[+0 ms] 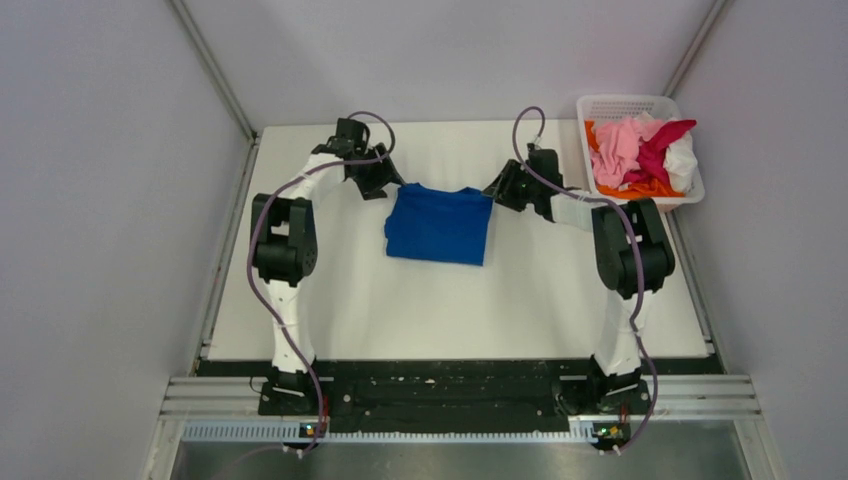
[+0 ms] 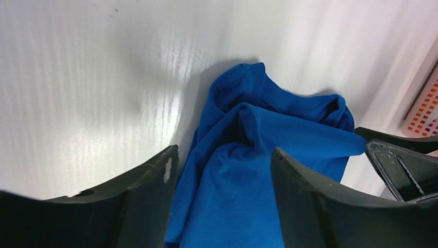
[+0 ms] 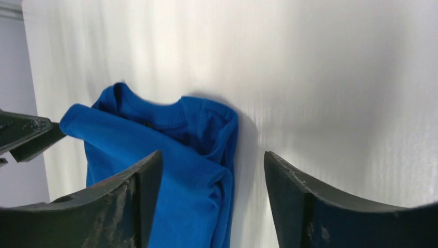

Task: Fold and stack the t-shirts
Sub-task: Fold the long partially folded tshirt into a neat square, then smooth out wrinkles on the folded tshirt

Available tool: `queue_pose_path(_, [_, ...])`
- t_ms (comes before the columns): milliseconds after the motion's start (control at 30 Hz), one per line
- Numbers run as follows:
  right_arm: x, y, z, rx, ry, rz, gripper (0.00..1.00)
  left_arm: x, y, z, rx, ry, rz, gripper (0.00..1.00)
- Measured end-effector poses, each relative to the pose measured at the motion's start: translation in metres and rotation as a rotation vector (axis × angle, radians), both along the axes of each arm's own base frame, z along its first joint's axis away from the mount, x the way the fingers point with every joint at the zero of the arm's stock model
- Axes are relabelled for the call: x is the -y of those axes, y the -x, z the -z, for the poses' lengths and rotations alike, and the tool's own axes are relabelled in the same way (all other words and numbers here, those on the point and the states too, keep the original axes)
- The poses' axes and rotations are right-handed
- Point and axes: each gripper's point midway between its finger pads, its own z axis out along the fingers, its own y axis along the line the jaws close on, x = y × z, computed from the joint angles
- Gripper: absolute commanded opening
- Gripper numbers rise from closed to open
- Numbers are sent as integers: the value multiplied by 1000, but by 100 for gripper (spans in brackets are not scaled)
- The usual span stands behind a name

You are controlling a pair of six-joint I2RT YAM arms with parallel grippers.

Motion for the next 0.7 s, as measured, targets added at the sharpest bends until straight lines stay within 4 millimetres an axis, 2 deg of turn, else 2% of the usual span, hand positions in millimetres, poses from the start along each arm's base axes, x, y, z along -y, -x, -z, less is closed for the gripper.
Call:
queue_pose_path(67, [3, -6, -4, 15, 10, -5, 90, -4, -3, -4, 9, 5, -10, 78])
queue_pose_path(167, [5, -12, -18, 57, 17, -10, 92, -4, -4, -13, 34, 24, -8, 83])
queue_pose_path(267, [3, -3, -36, 86, 1, -31, 92, 5, 10, -28, 61, 56, 25, 92])
queue_pose_path(300, [0, 6, -43, 99, -12, -49, 93, 12, 18, -36, 71, 70, 47, 98])
queue_pose_path(333, [-3, 16, -50, 108, -26, -71, 93, 19, 26, -42, 82, 84, 70, 99])
queue_pose_path(433, [-23, 43, -72, 154, -89, -168, 94, 49, 48, -61, 128, 136, 158, 99])
queue_pose_path(533, [-44, 56, -84, 188, -151, -254, 94, 75, 56, -66, 150, 172, 224, 98])
queue_pose_path(600, [-52, 61, -85, 187, -176, -289, 94, 86, 50, -61, 145, 183, 245, 98])
queue_pose_path(700, [-59, 55, -76, 185, -193, -317, 94, 90, 20, -40, 147, 169, 226, 98])
